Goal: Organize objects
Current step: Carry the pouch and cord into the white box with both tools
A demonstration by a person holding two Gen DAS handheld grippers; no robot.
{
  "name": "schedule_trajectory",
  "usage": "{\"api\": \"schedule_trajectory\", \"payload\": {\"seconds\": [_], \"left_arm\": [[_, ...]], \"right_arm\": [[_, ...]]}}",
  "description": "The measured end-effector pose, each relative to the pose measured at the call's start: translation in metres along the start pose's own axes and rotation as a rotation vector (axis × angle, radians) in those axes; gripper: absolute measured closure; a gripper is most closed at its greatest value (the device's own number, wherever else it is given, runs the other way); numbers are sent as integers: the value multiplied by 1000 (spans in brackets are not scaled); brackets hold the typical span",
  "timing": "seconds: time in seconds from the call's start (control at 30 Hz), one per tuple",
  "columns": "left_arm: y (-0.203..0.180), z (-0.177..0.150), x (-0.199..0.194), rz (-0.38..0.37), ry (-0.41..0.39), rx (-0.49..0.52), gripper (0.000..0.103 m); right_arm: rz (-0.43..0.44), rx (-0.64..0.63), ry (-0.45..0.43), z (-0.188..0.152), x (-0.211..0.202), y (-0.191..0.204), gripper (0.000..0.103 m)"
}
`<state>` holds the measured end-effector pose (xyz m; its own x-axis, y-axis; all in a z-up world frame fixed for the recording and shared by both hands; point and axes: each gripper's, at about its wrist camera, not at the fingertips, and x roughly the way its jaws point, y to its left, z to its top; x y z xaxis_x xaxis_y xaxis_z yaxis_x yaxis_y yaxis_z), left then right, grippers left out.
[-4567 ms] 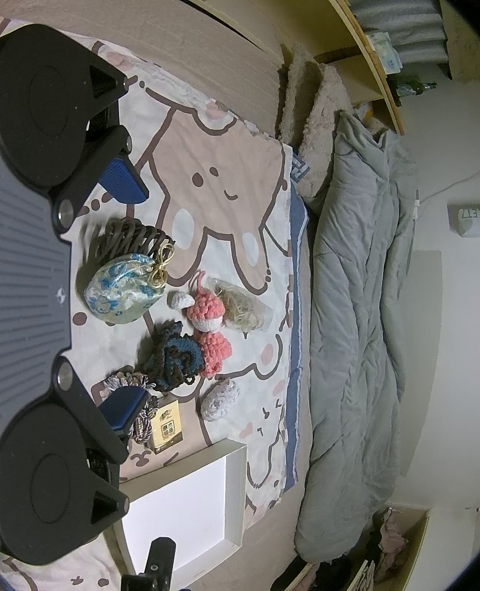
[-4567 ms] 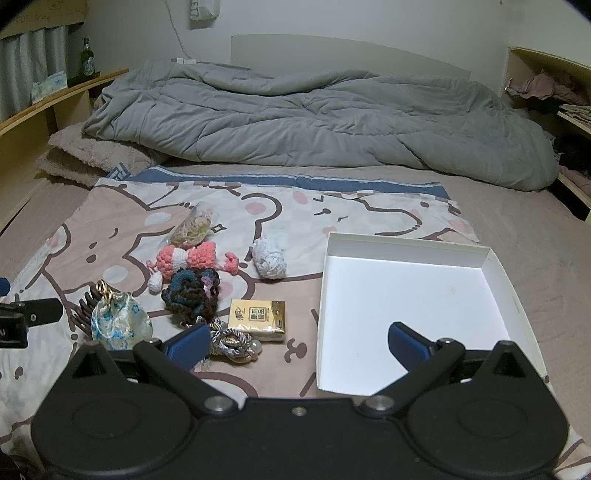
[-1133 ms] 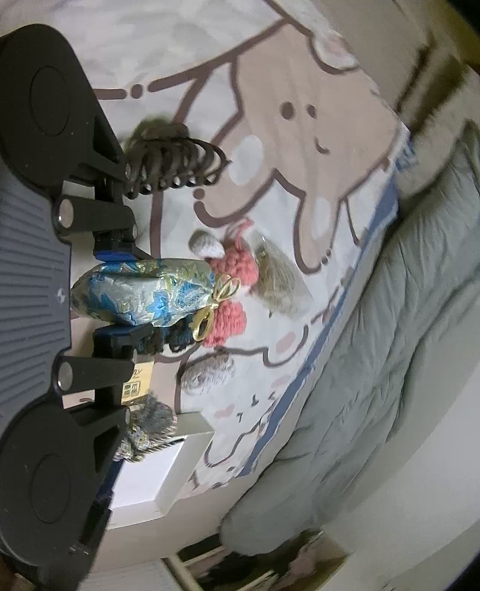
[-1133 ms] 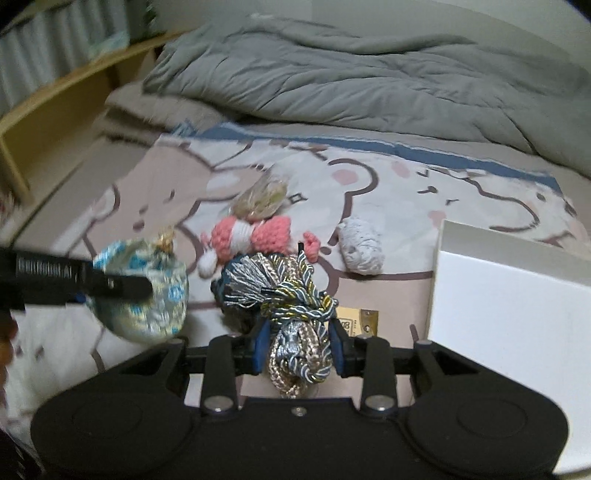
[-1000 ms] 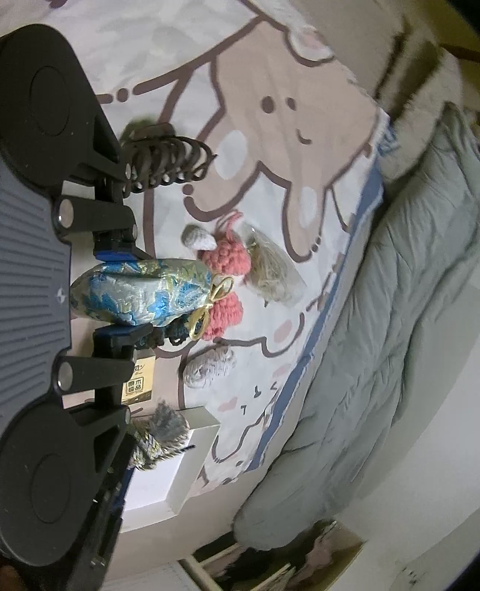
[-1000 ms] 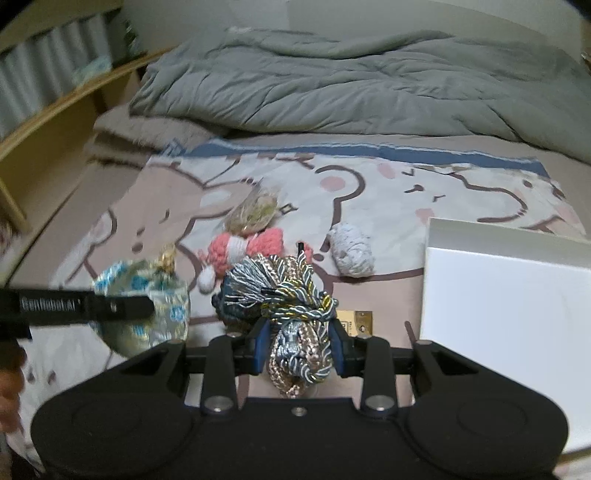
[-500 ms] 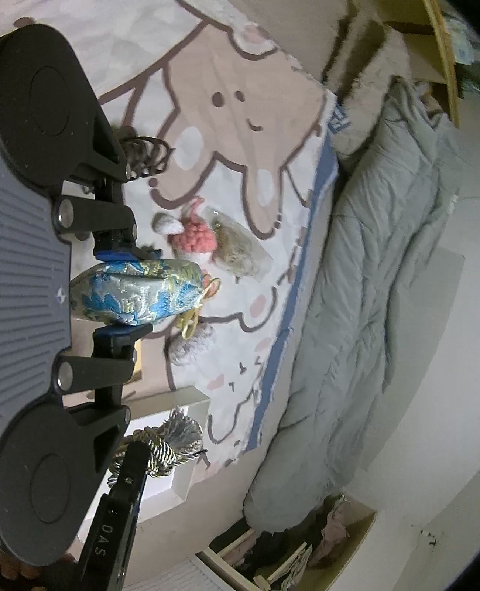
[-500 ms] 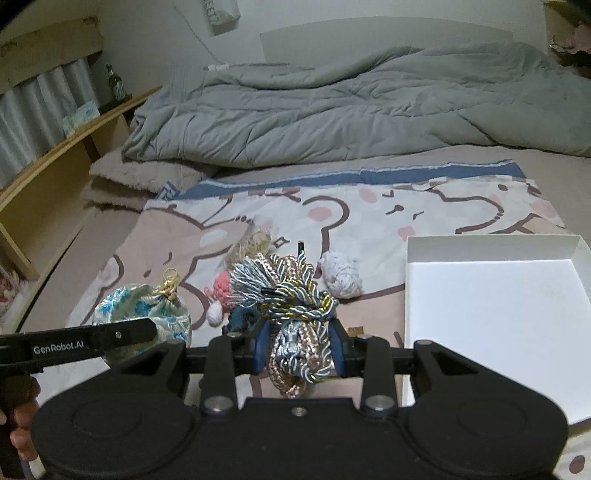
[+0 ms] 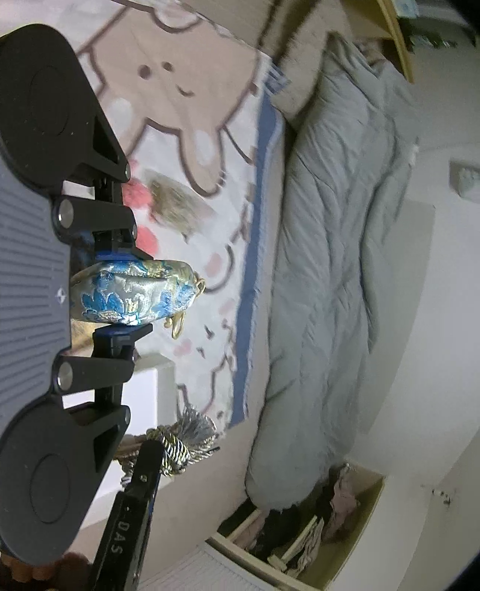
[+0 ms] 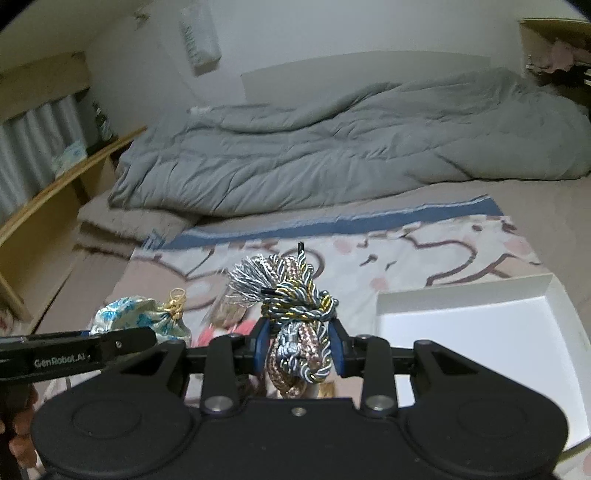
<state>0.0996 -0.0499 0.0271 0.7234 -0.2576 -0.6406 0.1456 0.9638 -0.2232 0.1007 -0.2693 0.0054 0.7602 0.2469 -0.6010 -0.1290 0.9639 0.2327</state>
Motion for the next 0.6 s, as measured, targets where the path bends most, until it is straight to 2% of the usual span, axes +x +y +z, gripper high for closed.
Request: {"api": "schedule_trajectory", "payload": {"seconds": [0.27,0.47,0.6], "left_arm": [[-54,36,22,-67,-28,71,71],[-89,47,58,-157,16,103,71],[-109,43,88,-224,65,129,71]], "right_arm": [[-83,45,-68,28,1,-36,68],[-133,120,-74,33,11,-77,68],[-171,176,-52,27,22,-106,68]]}}
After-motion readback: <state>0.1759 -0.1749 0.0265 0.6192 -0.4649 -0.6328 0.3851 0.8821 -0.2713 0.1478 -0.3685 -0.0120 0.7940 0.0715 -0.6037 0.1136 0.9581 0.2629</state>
